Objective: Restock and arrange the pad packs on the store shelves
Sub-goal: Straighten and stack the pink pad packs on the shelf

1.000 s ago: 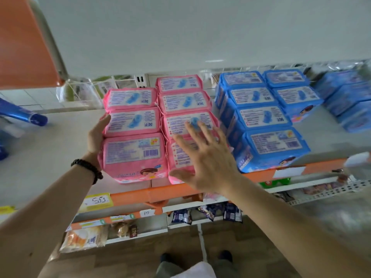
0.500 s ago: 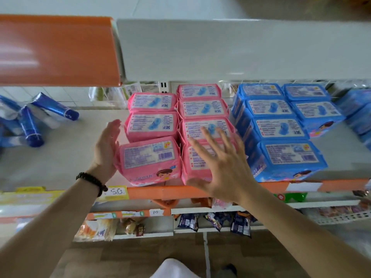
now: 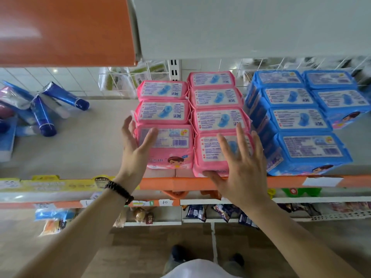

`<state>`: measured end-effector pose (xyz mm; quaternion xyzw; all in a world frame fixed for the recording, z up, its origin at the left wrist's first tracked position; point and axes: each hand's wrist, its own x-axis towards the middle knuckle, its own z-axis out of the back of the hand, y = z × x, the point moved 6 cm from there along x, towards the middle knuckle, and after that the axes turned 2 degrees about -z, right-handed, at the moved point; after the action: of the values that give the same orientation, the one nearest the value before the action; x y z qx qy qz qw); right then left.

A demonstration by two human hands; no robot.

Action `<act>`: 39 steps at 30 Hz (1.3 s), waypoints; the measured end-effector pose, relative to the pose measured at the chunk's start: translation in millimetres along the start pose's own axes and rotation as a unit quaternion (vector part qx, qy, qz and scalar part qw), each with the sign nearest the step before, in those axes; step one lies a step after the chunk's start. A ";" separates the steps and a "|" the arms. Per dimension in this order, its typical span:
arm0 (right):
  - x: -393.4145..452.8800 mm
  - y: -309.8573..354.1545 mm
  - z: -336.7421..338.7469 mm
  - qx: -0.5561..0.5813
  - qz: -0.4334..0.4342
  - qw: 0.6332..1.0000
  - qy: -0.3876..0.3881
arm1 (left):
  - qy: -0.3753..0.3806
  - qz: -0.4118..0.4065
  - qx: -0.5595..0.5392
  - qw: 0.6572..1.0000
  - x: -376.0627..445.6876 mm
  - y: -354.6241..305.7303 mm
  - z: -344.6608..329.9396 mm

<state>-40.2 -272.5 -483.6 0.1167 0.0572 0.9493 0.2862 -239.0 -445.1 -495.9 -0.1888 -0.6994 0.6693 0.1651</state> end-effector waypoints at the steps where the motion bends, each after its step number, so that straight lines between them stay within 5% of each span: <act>1: -0.1 -0.7 -0.6 0.000 -0.001 1.000 -0.004 | 0.004 0.000 -0.016 1.000 5.3 0.2 -1.7; 5: -0.9 -1.9 -1.2 0.000 -0.006 1.000 -0.012 | 0.011 0.020 -0.031 0.999 13.4 8.5 -0.3; 10: -5.7 -2.0 2.0 0.011 -0.017 0.999 -0.025 | -0.058 0.010 0.064 0.996 18.3 4.3 10.1; 15: -5.8 0.1 2.0 0.023 -0.020 0.999 -0.031 | -0.050 -0.016 0.130 0.990 15.8 -0.7 8.4; 24: -21.5 -9.4 6.4 0.129 -0.052 0.988 -0.067 | -0.077 0.089 -0.076 0.990 59.8 -3.7 37.3; 30: -29.1 -17.0 3.3 0.234 -0.096 0.963 -0.090 | 0.092 0.191 -0.108 0.971 79.7 4.6 -1.2; 39: -27.9 -28.6 -3.5 0.265 -0.093 0.958 -0.062 | 0.121 0.204 -0.183 0.954 71.2 23.8 -15.7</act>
<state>-3.3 -264.4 -497.2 0.2410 0.2992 0.8603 0.3350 -292.7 -396.0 -520.4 -0.4339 -0.7310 0.5218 0.0709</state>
